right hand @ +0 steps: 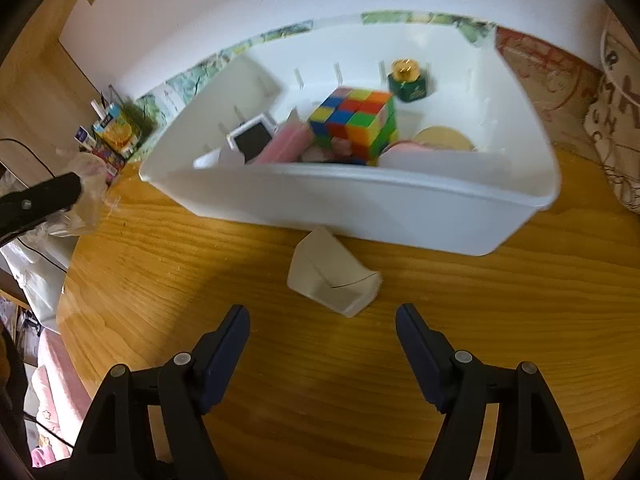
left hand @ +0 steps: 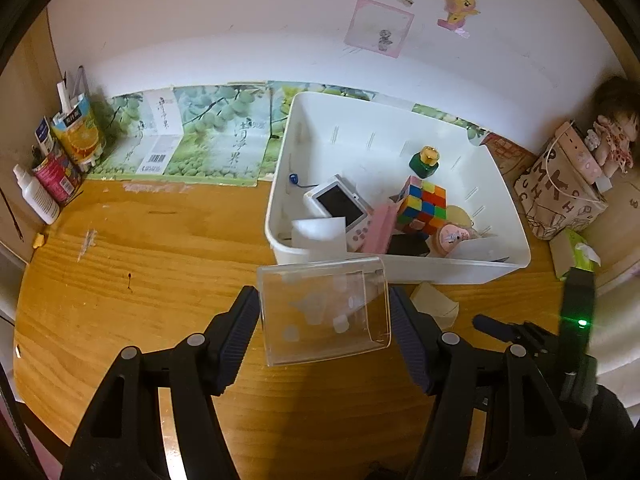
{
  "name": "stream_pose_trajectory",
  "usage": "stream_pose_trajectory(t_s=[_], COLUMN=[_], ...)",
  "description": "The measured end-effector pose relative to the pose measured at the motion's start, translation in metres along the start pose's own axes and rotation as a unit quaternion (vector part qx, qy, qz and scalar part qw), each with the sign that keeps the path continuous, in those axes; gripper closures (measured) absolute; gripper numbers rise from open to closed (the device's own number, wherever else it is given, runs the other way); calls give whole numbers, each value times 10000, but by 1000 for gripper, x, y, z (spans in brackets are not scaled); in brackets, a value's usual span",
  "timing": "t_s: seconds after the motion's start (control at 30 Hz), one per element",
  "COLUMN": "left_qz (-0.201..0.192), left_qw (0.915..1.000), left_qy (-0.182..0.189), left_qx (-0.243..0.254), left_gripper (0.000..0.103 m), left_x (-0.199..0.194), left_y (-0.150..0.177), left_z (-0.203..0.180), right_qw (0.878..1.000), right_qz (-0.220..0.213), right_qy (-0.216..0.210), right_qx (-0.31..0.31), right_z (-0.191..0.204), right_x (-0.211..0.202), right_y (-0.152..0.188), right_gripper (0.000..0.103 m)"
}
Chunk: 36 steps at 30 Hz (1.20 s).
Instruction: Organize rigid objects
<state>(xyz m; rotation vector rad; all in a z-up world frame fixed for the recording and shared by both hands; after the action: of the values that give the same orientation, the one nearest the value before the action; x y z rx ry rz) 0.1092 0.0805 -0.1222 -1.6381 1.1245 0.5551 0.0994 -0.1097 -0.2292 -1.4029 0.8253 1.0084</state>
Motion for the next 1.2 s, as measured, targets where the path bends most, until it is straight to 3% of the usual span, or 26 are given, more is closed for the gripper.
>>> stream_pose_trajectory(t_s=[0.33, 0.67, 0.8, 1.2], left_qz=[166, 314, 356, 489], left_qw=[9999, 9992, 9989, 9955], left_qy=[-46, -39, -34, 80], left_qx=[7, 227, 312, 804], left_gripper=[34, 34, 34, 34], left_x=[-6, -13, -15, -11], left_y=[2, -1, -3, -18], left_z=[24, 42, 47, 43], right_qw=[9981, 9927, 9895, 9853], right_qz=[297, 210, 192, 211], right_qy=[364, 755, 936, 899], right_qx=[397, 916, 1084, 1436], right_z=[9, 10, 10, 10], right_x=[29, 39, 39, 22], right_y=[0, -3, -6, -2], right_gripper=[27, 27, 40, 41])
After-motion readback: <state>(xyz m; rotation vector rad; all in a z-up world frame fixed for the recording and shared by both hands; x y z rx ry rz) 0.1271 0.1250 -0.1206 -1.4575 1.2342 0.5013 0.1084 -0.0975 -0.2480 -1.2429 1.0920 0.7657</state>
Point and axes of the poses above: each gripper's, at about its wrist camera, not at the fingertips, and x roughly the way its jaws point, z to its left, y to its underside, the point moved 5 cm from there along x, roughly the way its jaws point, and after that the axes turned 15 degrees about y, right-handed, at the moved point
